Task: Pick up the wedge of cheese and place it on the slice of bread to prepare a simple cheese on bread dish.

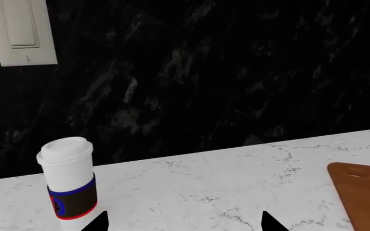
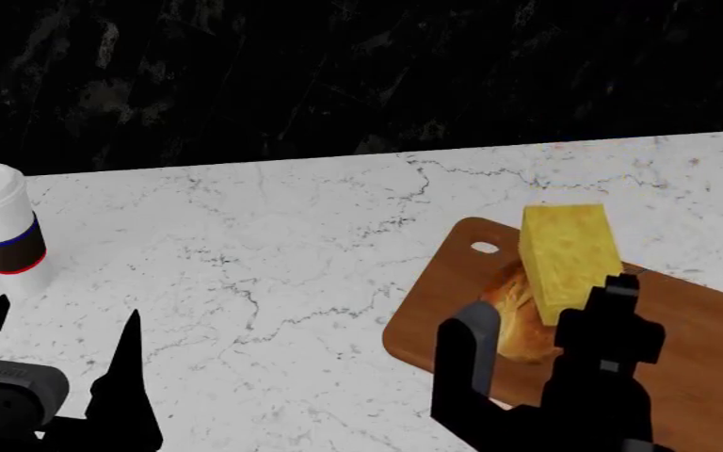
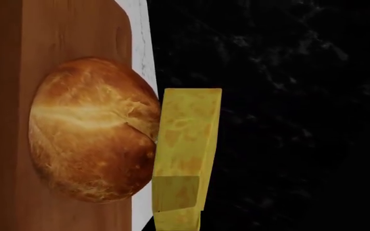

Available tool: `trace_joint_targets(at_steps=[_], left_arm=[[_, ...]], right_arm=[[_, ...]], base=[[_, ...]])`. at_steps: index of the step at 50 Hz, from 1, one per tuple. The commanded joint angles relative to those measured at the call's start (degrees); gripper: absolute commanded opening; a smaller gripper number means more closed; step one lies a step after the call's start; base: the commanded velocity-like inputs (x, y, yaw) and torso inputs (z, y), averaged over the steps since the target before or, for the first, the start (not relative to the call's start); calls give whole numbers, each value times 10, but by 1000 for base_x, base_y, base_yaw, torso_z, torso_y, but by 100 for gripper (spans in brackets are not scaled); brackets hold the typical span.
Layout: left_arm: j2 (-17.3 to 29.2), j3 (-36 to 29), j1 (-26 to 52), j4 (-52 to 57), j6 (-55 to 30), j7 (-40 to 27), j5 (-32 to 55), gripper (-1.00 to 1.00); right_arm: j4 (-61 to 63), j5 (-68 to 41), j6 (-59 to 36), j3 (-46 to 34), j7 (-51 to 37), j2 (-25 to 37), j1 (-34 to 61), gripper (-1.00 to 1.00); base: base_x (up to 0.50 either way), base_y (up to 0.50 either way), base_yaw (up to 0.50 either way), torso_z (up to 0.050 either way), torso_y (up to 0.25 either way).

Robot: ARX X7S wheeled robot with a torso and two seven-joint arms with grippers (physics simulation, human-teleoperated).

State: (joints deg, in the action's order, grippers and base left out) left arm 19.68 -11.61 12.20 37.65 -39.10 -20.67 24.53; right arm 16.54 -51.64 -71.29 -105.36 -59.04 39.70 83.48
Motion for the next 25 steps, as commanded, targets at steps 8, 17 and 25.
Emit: trace_joint_targets(at_steps=[8,17,25], left_arm=[[1,12,33,-61,1,-4,4,100],[2,10,34,-62,0,-5,5,100],[3,10,34,-62,1,-7,6,100]], right_arm=[[-29,22,19,-16,20,-13,-11,-100],[-38,16,8,-19,26,-18,-13,-100],[13,-46,-62,25,-13,9,12,100]], base=[[20,1,-6,0,0],[20,2,-7,0,0],[20,2,-7,0,0]])
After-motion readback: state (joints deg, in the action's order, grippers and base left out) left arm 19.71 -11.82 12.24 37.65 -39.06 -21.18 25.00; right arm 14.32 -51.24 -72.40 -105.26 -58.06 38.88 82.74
